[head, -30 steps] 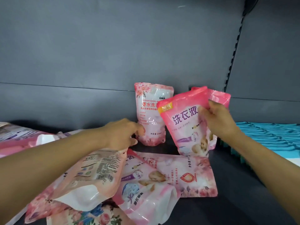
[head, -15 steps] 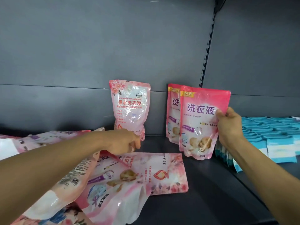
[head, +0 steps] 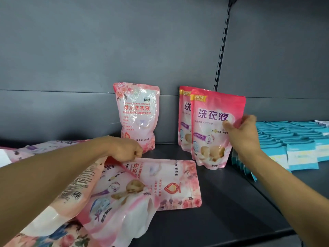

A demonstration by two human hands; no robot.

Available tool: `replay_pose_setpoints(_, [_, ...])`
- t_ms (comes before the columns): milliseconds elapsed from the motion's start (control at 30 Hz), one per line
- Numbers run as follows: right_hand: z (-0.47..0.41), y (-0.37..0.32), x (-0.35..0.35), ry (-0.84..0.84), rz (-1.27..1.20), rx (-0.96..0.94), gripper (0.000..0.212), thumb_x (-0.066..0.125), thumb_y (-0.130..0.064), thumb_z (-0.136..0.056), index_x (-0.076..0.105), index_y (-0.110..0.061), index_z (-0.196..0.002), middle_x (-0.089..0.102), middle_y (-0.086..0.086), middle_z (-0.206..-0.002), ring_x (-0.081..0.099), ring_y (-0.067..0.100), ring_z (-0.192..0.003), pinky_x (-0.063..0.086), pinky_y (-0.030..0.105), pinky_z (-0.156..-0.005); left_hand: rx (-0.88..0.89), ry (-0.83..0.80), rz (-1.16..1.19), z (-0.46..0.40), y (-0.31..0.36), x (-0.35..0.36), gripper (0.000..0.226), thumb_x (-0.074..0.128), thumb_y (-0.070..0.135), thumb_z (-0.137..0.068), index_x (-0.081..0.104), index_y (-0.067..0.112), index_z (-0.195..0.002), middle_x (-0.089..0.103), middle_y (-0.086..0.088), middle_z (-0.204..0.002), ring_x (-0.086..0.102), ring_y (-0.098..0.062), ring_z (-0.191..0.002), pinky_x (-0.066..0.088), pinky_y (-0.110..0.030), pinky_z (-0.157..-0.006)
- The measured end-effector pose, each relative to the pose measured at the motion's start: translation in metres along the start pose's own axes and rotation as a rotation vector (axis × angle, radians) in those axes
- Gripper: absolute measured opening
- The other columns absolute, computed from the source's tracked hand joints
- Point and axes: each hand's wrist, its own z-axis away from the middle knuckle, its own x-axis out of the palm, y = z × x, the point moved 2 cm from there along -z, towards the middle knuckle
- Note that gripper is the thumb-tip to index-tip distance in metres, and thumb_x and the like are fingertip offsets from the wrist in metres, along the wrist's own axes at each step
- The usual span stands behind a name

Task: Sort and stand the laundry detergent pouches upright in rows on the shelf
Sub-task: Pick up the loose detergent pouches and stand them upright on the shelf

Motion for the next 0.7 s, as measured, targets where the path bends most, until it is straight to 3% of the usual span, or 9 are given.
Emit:
replay_pose_setpoints(100, [0.037,-0.019,-0.014,0.216,0.072,-0.388,0.037,0.064,-0.006,-0.084,0.042,-0.007,-0.113,0.040,0.004,-0.110,0.044,0.015,-0.100,0.036,0.013,-0.086,0.024,0.093,0.095,0.005,-0.005,-0.007,0.028,0.045,0.013,-0.097,0.046,0.028,-0.073,0.046,0.011,-0.075,0.042,-0.005,-0.070,0.034,-0.021,-0.062])
replay_pose_setpoints(167, [0.057,-0.030,-0.012,0.152,0.061,-0.521,0.029,0.064,-0.003,-0.083,0.047,-0.012,-0.105,0.047,0.002,-0.105,0.048,0.013,-0.090,0.037,0.008,-0.077,0.056,0.169,0.166,0.009,-0.003,-0.013,0.028,0.046,0.014,-0.097,0.047,0.028,-0.073,0.047,0.010,-0.075,0.043,-0.006,-0.070,0.036,-0.021,-0.062])
replay_pose_setpoints(233, [0.063,-0.033,0.003,-0.102,0.103,-0.496,0.018,0.063,-0.004,-0.085,0.054,-0.017,-0.093,0.058,-0.002,-0.097,0.057,0.010,-0.084,0.044,0.010,-0.072,0.097,0.245,0.199,0.012,0.003,-0.023,0.027,0.046,0.011,-0.096,0.047,0.026,-0.074,0.046,0.013,-0.075,0.043,-0.005,-0.070,0.034,-0.016,-0.061])
replay_pose_setpoints(300, [0.064,-0.034,0.025,-0.467,0.213,-0.375,0.008,0.061,-0.012,-0.088,0.063,-0.019,-0.086,0.064,-0.006,-0.092,0.060,0.005,-0.083,0.047,0.010,-0.073,0.136,0.320,0.209,0.016,0.013,-0.036,0.027,0.046,0.008,-0.096,0.046,0.025,-0.075,0.045,0.017,-0.076,0.042,0.000,-0.068,0.032,-0.011,-0.058])
replay_pose_setpoints(400, [0.060,-0.034,0.044,-0.850,0.279,-0.217,0.023,0.056,-0.026,-0.093,0.062,-0.020,-0.072,0.060,-0.009,-0.076,0.056,0.004,-0.068,0.043,0.017,-0.066,0.197,0.416,0.232,0.020,0.025,-0.053,0.031,0.047,0.007,-0.095,0.047,0.027,-0.072,0.048,0.012,-0.075,0.043,-0.001,-0.066,0.034,-0.010,-0.055])
replay_pose_setpoints(500, [0.051,-0.044,0.041,-0.917,0.353,-0.215,0.033,0.054,-0.028,-0.093,0.054,-0.007,-0.067,0.047,0.008,-0.066,0.044,0.014,-0.058,0.037,0.027,-0.058,0.227,0.485,0.222,0.023,0.032,-0.066,0.025,0.049,0.006,-0.094,0.051,0.023,-0.076,0.052,0.010,-0.074,0.047,-0.008,-0.069,0.038,-0.014,-0.060])
replay_pose_setpoints(600, [0.053,-0.055,0.041,-0.991,0.257,-0.131,0.019,0.057,-0.024,-0.093,0.069,-0.009,-0.092,0.072,0.008,-0.087,0.068,0.017,-0.073,0.055,0.029,-0.067,0.257,0.582,0.156,0.027,0.045,-0.086,0.025,0.051,0.010,-0.092,0.052,0.029,-0.076,0.054,0.014,-0.075,0.053,-0.012,-0.075,0.044,-0.029,-0.071])
replay_pose_setpoints(700, [0.055,-0.057,0.048,-0.836,0.178,-0.098,0.022,0.052,-0.022,-0.095,0.071,-0.010,-0.096,0.074,0.012,-0.092,0.071,0.028,-0.083,0.058,0.040,-0.076,0.273,0.666,0.042,0.034,0.066,-0.111,0.016,0.054,0.011,-0.090,0.061,0.023,-0.081,0.051,0.016,-0.061,0.049,-0.003,-0.061,0.037,-0.025,-0.063])
